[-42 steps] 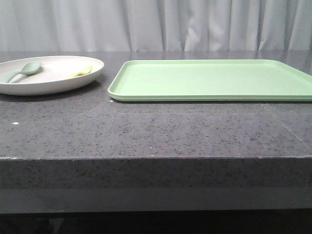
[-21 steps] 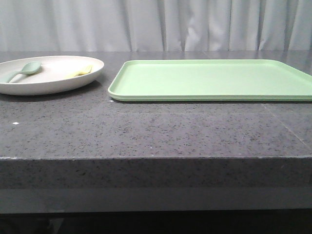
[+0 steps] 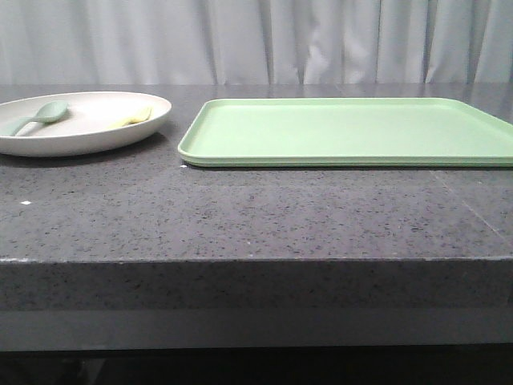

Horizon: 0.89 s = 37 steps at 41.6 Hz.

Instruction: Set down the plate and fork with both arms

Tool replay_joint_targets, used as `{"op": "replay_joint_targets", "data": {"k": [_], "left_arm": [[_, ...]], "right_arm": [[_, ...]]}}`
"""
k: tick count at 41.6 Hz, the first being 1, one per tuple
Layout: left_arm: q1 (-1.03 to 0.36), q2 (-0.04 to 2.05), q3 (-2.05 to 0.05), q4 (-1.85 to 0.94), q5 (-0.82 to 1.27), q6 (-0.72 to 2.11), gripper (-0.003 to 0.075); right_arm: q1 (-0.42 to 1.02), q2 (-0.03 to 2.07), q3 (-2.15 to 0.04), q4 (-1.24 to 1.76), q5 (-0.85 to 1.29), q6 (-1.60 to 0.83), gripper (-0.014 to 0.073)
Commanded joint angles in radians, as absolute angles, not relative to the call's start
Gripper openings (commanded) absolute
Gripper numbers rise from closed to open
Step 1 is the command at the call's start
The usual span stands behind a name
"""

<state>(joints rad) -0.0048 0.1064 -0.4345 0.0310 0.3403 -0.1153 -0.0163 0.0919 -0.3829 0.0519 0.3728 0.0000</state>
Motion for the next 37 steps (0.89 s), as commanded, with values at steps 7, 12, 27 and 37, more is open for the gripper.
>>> {"op": "replay_joint_targets", "data": {"k": [7,12,27,37], "left_arm": [[-0.005,0.313,-0.652,0.04,0.464,-0.122,-0.0018],[-0.005,0.368,-0.657,0.04,0.449,-0.122,-0.0018],[-0.005,0.415,-0.649,0.04,0.452,-0.122,-0.0018],[-0.005,0.415,-0.649,0.04,0.452,-0.122,-0.0018]], "right_arm": [[-0.024,0.293,-0.549,0.039,0.359,-0.017,-0.012],[-0.024,0.343,-0.551,0.039,0.342,-0.017,-0.012],[-0.024,0.36,-0.551,0.04,0.35,-0.017,-0.012],[-0.024,0.361,-0.551,0.04,0.327,-0.017,-0.0118]]}}
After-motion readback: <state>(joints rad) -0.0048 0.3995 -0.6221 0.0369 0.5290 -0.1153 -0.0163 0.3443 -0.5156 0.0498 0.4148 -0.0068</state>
